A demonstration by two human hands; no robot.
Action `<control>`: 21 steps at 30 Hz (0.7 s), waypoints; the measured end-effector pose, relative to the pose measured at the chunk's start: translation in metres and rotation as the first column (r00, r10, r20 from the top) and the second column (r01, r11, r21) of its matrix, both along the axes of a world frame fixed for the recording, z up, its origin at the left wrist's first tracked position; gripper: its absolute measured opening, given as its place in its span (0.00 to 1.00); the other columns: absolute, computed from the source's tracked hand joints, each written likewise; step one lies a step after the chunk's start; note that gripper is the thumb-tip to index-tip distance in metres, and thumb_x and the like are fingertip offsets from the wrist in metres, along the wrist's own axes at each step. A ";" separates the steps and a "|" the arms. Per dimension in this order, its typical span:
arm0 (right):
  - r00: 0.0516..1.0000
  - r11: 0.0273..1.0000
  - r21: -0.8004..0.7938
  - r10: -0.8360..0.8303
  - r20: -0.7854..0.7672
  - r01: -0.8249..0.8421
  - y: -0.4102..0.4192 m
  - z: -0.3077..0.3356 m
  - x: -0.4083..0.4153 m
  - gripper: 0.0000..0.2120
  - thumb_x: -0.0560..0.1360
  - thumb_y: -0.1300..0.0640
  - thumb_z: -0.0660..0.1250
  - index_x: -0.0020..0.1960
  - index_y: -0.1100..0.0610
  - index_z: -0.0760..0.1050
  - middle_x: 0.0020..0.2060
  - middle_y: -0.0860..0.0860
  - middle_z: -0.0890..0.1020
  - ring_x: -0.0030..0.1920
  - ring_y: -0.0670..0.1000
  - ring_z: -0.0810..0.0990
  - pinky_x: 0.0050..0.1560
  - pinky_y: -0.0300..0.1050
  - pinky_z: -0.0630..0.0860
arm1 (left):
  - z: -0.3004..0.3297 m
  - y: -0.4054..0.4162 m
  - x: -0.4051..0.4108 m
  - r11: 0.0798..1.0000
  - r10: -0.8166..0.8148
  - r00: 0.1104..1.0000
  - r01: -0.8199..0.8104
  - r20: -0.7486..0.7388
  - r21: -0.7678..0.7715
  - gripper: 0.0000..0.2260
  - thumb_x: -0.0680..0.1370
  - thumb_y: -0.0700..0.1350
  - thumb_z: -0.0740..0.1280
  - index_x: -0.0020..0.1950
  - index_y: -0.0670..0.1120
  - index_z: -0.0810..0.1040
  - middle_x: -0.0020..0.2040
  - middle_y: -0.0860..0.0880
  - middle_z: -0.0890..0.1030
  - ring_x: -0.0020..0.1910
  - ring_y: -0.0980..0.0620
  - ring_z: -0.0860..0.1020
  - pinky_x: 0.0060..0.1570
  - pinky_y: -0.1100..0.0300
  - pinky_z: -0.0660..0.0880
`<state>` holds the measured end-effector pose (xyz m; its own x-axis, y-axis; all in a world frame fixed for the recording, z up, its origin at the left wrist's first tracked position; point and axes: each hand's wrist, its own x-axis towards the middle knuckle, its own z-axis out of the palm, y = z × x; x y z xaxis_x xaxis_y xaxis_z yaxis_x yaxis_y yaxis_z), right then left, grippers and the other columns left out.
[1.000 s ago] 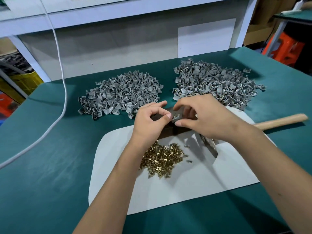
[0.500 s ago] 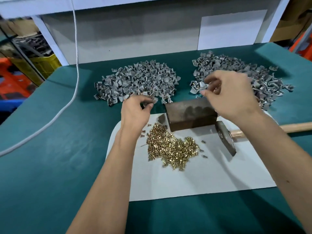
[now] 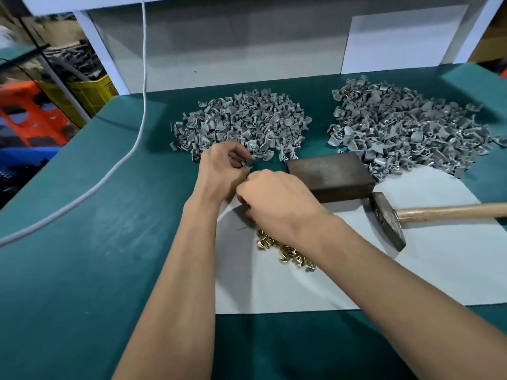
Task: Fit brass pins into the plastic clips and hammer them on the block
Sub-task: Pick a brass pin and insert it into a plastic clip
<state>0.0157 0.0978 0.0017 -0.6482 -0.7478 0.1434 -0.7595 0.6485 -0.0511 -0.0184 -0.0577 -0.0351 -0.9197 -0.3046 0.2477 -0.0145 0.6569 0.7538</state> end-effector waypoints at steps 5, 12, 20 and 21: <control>1.000 0.999 0.044 0.008 0.006 -0.008 -0.007 0.000 0.001 0.09 0.75 0.66 0.66 0.51 0.55 0.79 0.51 0.55 0.81 0.50 0.60 0.83 0.40 0.47 0.66 | 0.000 -0.003 0.001 0.989 -0.113 0.994 0.112 0.006 0.093 0.13 0.67 0.29 0.75 0.47 0.42 0.84 0.44 0.45 0.86 0.45 0.48 0.85 0.50 0.52 0.83; 0.992 0.983 0.151 0.088 0.095 -0.102 0.003 0.016 0.003 0.12 0.75 0.67 0.64 0.43 0.52 0.65 0.32 0.49 0.60 0.32 0.54 0.62 0.32 0.45 0.61 | -0.002 -0.003 -0.001 0.982 -0.171 0.984 0.167 0.042 0.088 0.16 0.68 0.31 0.76 0.53 0.44 0.85 0.48 0.48 0.86 0.48 0.52 0.84 0.52 0.58 0.82; 0.984 0.995 0.055 0.068 0.165 -0.078 0.013 0.018 0.001 0.11 0.73 0.68 0.65 0.51 0.56 0.80 0.46 0.55 0.81 0.47 0.60 0.82 0.43 0.49 0.77 | 0.003 0.007 -0.002 0.969 -0.038 0.996 0.056 -0.081 0.242 0.13 0.69 0.34 0.80 0.50 0.46 0.84 0.48 0.48 0.86 0.45 0.51 0.85 0.51 0.55 0.83; 0.981 0.996 0.030 0.073 0.181 -0.079 0.017 0.020 -0.001 0.13 0.74 0.66 0.66 0.52 0.54 0.82 0.47 0.54 0.83 0.47 0.58 0.83 0.45 0.48 0.78 | 0.005 0.010 -0.002 0.957 -0.002 0.993 0.036 -0.118 0.288 0.14 0.69 0.33 0.79 0.49 0.47 0.83 0.48 0.48 0.86 0.44 0.52 0.85 0.49 0.56 0.84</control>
